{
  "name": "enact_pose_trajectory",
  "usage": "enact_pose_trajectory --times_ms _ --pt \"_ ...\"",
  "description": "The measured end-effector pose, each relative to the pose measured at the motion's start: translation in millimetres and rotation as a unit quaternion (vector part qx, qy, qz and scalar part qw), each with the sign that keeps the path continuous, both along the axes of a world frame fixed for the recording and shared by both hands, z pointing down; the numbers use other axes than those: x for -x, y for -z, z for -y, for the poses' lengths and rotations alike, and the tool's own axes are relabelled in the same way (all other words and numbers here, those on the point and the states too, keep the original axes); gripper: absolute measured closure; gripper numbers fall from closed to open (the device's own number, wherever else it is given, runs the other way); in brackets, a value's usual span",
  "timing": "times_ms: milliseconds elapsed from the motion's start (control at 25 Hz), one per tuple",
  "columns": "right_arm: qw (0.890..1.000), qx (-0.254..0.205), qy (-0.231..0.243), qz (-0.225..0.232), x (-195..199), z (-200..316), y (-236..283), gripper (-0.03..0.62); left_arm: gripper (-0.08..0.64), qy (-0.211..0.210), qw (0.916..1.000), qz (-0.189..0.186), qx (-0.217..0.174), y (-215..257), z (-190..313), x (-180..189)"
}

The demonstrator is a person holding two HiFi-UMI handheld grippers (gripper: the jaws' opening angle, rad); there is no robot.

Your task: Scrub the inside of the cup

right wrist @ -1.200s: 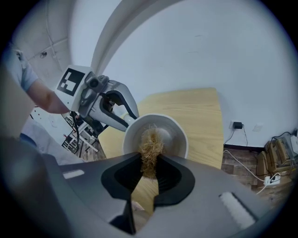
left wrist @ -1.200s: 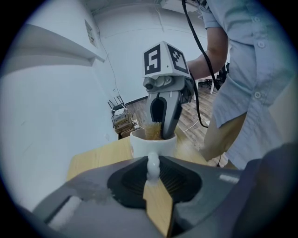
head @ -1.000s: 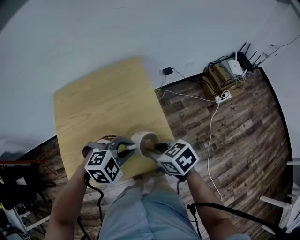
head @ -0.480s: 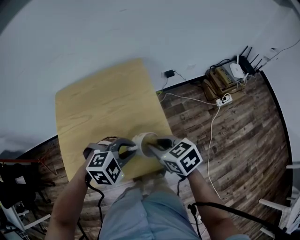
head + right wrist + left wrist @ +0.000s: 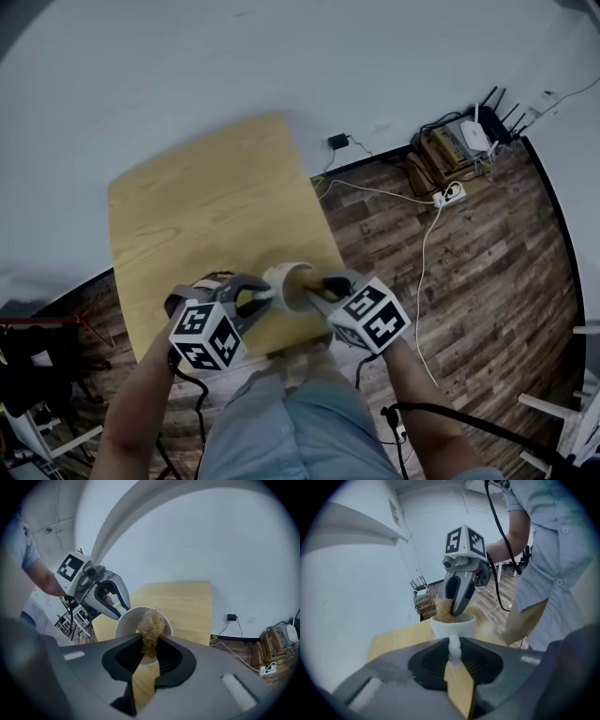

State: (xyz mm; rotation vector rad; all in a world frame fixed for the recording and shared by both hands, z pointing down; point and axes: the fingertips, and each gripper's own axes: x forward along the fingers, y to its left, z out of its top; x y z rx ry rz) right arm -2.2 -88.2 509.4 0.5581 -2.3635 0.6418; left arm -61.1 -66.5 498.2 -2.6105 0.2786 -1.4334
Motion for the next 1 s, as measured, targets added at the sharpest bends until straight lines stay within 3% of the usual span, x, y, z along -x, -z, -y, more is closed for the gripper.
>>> enact_pose_trajectory --times_ms 400,680,1000 --pt "0.999 0.039 0.010 0.004 1 -18 2 0.522 0.465 0.006 1.0000 -0.007 0.002 2 2 -3" --pt "0.996 0.073 -0.001 0.050 16 -26 7 0.522 0.465 0.006 0.9999 -0.012 0.004 2 4 -3" --pt "0.996 0.056 -0.013 0.066 24 -12 22 0.522 0.465 0.005 0.9999 -0.015 0.003 1 3 -1"
